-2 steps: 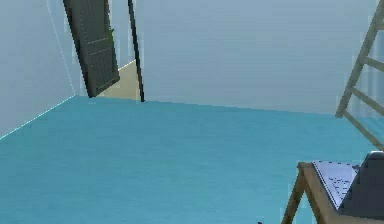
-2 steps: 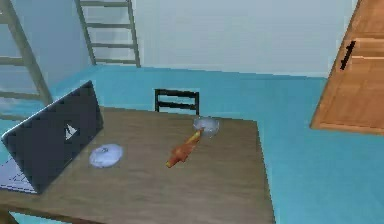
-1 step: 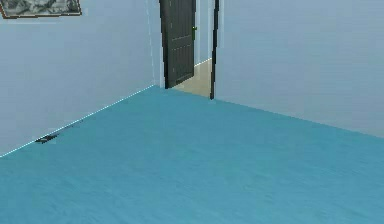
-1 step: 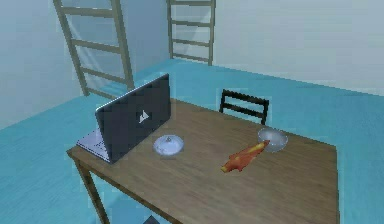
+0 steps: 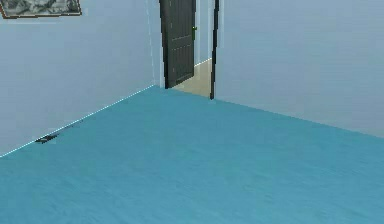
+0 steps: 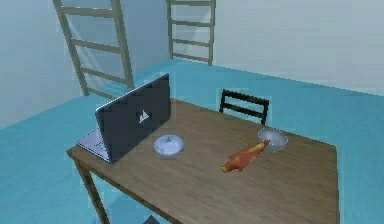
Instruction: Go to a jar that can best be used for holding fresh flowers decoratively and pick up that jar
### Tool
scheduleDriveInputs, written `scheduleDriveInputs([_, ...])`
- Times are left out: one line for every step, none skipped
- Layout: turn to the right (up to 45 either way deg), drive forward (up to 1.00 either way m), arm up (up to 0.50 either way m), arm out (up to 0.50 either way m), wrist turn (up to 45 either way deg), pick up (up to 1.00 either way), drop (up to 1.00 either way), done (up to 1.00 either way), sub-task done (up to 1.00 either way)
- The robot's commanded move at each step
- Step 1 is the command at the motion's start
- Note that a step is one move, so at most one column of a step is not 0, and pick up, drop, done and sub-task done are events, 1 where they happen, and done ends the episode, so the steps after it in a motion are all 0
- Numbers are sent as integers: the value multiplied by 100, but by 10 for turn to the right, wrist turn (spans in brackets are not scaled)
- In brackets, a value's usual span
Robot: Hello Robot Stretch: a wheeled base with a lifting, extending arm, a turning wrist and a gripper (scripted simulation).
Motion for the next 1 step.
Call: scheduleDriveInputs([0,0,34,0,0,0,0,0,0])
